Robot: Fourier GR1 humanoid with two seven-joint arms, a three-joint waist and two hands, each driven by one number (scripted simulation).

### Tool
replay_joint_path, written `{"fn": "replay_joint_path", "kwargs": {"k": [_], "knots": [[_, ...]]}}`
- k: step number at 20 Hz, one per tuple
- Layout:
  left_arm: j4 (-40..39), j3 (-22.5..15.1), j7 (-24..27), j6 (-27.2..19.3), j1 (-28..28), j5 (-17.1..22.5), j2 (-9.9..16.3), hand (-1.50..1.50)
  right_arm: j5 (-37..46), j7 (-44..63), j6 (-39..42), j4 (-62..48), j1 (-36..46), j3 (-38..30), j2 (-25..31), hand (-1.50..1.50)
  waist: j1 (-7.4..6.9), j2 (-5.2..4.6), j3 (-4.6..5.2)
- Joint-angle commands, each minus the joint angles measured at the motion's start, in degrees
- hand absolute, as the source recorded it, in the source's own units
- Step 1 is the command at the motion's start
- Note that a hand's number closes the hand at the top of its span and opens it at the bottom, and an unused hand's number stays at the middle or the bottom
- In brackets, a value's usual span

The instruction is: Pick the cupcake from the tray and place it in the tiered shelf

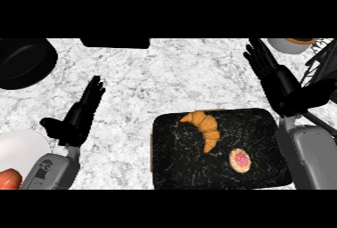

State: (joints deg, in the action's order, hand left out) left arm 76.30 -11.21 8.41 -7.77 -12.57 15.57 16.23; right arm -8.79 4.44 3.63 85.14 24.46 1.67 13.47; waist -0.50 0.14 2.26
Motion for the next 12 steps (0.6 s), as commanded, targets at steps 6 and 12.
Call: {"fn": "replay_joint_path", "kwargs": {"k": [6, 12], "knots": [[2.24, -0.96, -3.32, -4.24, 0.86, -7.83, 4.57, 0.00, -4.36, 7.59, -0.62, 5.89, -11.66, -10.10, 7.73, -1.50, 2.41, 0.33, -2.32], [1.69, -1.94, -3.85, -3.48, 2.10, -6.35, 2.75, 0.00, 15.22, -0.05, -20.77, -1.00, -19.97, -11.33, 6.83, 1.50, 3.41, -0.17, -2.26]]}}
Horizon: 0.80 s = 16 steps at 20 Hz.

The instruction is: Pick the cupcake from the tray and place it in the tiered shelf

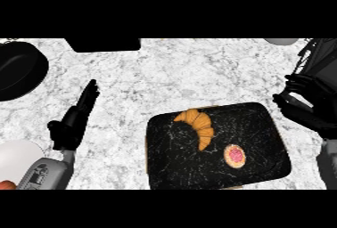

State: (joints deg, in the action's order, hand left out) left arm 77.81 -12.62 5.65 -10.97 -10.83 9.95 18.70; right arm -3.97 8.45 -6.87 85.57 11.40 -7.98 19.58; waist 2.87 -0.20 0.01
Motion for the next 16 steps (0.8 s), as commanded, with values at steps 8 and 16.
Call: {"fn": "replay_joint_path", "kwargs": {"k": [8, 16], "knots": [[3.16, -2.04, -7.00, -1.13, -1.84, -3.30, -1.67, 0.00, -4.81, -25.36, -6.83, 7.39, -19.71, -7.86, -11.53, -1.50, -2.04, 0.38, -0.05], [3.11, -3.16, -5.24, -1.44, -0.11, -5.83, -2.95, 0.00, 4.59, -4.91, 2.68, 21.56, -24.46, 2.35, 0.96, -1.50, -2.46, 0.39, 0.10]]}}
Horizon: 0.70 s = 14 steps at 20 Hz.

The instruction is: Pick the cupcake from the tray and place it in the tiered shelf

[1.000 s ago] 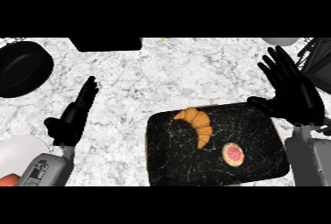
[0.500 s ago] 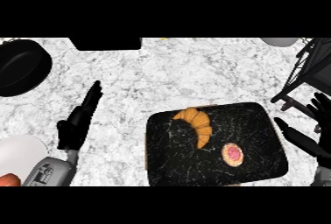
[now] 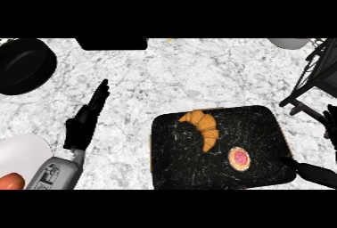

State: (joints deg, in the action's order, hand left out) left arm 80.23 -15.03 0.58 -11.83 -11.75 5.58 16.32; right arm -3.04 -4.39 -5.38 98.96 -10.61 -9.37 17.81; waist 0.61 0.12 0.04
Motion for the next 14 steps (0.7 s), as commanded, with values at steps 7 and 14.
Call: {"fn": "replay_joint_path", "kwargs": {"k": [7, 14], "knots": [[0.80, -0.77, -1.38, -0.76, 0.16, -1.97, -2.17, 0.00, 7.28, 30.55, 6.75, 22.27, -0.19, 6.28, 12.51, -1.50, -0.50, -0.07, 0.11], [3.76, -0.66, -3.04, 0.23, 0.28, -1.68, -1.72, 0.00, 11.89, 48.85, 16.87, 29.06, 4.00, 13.40, 22.11, -1.50, -1.55, -0.06, 0.13]]}}
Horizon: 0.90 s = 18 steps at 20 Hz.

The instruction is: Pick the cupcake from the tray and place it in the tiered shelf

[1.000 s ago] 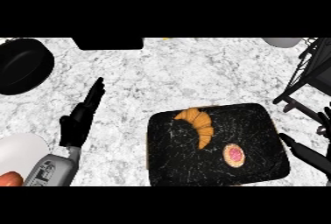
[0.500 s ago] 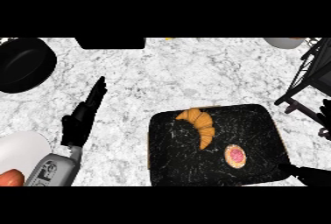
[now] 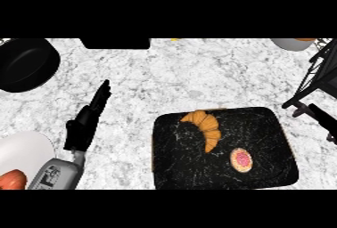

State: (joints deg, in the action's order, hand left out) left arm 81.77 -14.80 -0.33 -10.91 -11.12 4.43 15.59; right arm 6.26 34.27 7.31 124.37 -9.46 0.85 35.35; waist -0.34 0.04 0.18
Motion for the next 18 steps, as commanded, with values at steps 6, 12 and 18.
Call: {"fn": "replay_joint_path", "kwargs": {"k": [6, 12, 18], "knots": [[0.16, 3.67, -1.40, 4.74, -1.13, 2.03, 2.12, 0.00, 0.44, 29.79, 8.00, 7.85, 15.49, 8.60, 2.37, -1.50, -0.50, -0.11, -0.08], [1.91, 2.07, -3.47, -0.11, -0.80, -3.87, -3.89, 0.00, 10.46, 26.17, 7.90, 12.61, 6.25, 12.14, -3.74, -1.50, 0.57, 0.03, -0.18], [1.15, 3.43, -0.43, 2.69, 1.34, -3.78, -3.14, 0.00, 18.36, 33.57, 6.99, 8.52, 15.18, 21.78, -9.10, -1.50, 0.06, -0.02, -0.14]]}}
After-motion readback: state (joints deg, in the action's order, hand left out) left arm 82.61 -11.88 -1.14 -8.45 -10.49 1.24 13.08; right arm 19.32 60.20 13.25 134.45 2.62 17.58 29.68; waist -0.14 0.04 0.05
